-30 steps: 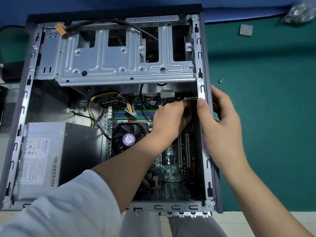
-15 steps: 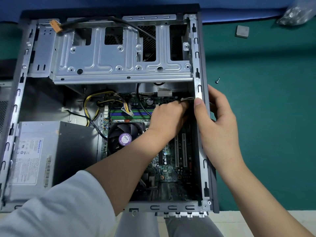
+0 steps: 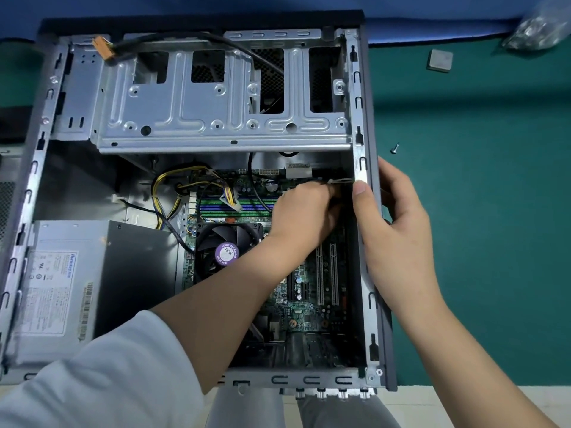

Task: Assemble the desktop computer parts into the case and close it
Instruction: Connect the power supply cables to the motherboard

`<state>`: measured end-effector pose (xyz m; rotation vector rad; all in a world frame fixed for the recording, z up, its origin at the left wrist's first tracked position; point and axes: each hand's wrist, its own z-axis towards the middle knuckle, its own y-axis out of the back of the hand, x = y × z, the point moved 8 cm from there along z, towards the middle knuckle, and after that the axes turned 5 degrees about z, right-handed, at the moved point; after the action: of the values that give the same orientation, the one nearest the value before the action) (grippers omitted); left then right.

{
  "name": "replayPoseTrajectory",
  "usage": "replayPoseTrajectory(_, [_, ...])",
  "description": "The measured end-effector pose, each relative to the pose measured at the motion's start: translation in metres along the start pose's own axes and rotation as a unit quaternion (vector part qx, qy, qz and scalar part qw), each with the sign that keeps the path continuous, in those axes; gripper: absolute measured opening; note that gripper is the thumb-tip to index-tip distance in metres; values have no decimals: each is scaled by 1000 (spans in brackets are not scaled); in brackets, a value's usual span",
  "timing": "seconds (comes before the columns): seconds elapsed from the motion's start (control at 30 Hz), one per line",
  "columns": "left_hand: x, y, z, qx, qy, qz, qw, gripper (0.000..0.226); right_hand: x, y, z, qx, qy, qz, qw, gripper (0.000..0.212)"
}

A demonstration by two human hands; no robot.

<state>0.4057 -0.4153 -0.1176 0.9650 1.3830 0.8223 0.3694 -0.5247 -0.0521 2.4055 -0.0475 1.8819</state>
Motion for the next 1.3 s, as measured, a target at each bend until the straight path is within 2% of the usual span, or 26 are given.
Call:
replayPoseTrajectory(0.1, [4, -2, -1, 6, 16, -29, 999, 16, 0, 0, 0, 0, 0, 6, 1000, 37])
replayPoseTrajectory(0.37, [-14, 8, -2, -6, -92, 64, 994, 14, 0, 0, 0, -3, -2, 9, 1000, 37])
replayPoseTrajectory(0.57, [-10, 3, -1, 25, -80, 94, 992, 17, -1, 0, 0, -4, -3, 12, 1000, 37])
replayPoseTrajectory(0.67, [-10, 7, 2, 26, -49, 62, 997, 11, -1, 1, 0, -4, -2, 9, 1000, 37])
replayPoseTrajectory(0.83, [1, 2, 5, 70, 57, 17, 996, 9, 0, 0, 0, 1, -2, 14, 1000, 38])
replayPoseTrajectory(0.93, [9, -2, 3, 87, 135, -43, 986, 16, 0, 0, -1, 3, -1, 17, 1000, 37])
replayPoseTrajectory(1.03, [13, -4, 2, 96, 183, -147, 967, 21, 0, 0, -1, 0, -3, 20, 1000, 35])
replayPoseTrajectory(1.1, [17, -6, 4, 113, 211, -175, 955, 21, 0, 0, -1, -1, -5, 22, 1000, 34])
replayPoseTrajectory(1.2, [22, -13, 9, 165, 229, -139, 949, 18, 0, 0, -1, 0, -6, 20, 1000, 35])
replayPoseTrajectory(1.3, [17, -18, 13, 219, 216, -90, 947, 25, 1, -1, -1, 3, -6, 18, 1000, 35])
